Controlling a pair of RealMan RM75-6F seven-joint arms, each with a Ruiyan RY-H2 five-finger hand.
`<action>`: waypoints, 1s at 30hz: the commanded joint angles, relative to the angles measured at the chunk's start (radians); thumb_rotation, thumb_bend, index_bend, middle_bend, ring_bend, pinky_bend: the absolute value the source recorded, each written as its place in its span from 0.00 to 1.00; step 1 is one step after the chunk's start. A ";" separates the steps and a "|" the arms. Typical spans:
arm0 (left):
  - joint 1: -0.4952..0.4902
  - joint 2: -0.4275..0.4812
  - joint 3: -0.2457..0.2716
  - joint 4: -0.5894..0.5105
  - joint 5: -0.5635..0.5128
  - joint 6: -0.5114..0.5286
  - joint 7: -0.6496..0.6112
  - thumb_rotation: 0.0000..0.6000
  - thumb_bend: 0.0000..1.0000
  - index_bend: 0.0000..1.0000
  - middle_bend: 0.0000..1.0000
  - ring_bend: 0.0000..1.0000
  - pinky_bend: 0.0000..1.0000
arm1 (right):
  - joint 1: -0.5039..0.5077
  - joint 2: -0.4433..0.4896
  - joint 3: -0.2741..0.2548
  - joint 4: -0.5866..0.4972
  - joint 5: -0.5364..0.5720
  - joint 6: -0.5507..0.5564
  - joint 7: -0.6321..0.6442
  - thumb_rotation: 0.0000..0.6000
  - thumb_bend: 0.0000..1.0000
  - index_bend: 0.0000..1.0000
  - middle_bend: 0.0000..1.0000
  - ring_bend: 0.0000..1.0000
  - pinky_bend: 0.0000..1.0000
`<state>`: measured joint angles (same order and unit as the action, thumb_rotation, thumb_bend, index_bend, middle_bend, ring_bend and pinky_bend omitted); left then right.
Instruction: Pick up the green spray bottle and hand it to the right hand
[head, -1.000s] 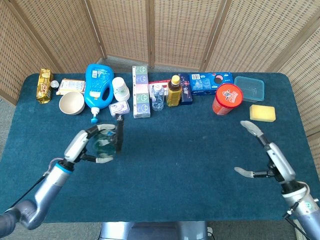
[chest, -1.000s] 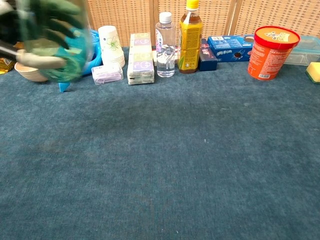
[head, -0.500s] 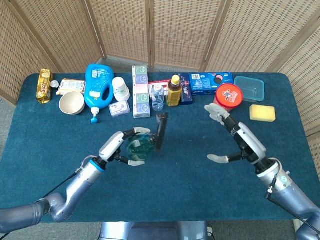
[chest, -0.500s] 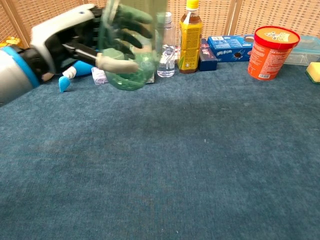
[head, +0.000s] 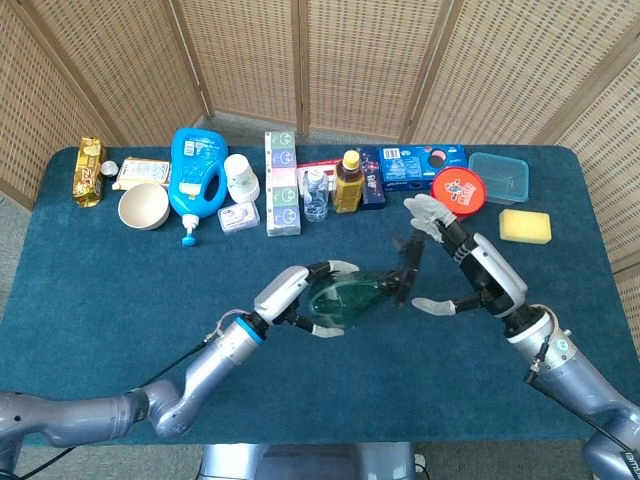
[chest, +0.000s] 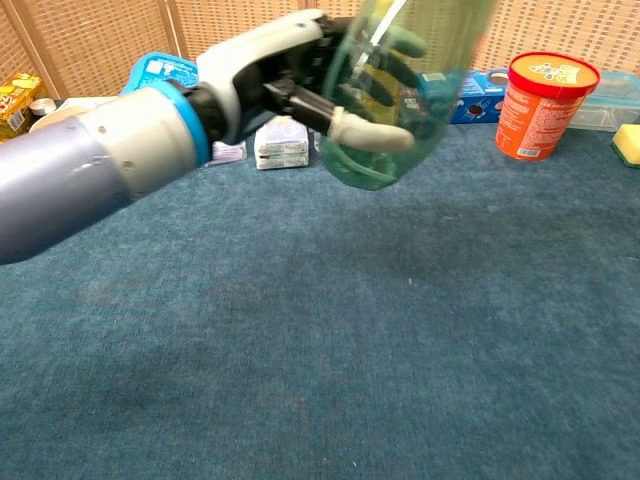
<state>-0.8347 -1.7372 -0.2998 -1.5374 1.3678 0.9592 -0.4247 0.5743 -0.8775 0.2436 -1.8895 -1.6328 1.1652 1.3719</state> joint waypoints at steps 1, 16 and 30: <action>-0.020 -0.024 -0.014 -0.005 -0.036 -0.017 0.026 1.00 0.00 0.43 0.42 0.42 0.56 | 0.008 0.011 0.003 -0.007 -0.007 0.010 0.008 1.00 0.00 0.02 0.02 0.00 0.07; -0.048 -0.058 -0.033 0.022 -0.087 -0.037 0.032 1.00 0.00 0.43 0.42 0.42 0.56 | 0.058 0.002 -0.008 -0.064 -0.001 -0.023 -0.029 1.00 0.00 0.01 0.02 0.00 0.07; -0.049 -0.069 -0.020 0.015 -0.104 -0.043 0.036 1.00 0.00 0.43 0.42 0.42 0.56 | 0.089 -0.045 0.034 -0.137 0.157 -0.054 -0.232 1.00 0.00 0.10 0.20 0.11 0.08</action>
<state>-0.8850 -1.8070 -0.3212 -1.5201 1.2622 0.9157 -0.3864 0.6611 -0.9100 0.2660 -2.0128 -1.5033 1.1110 1.1675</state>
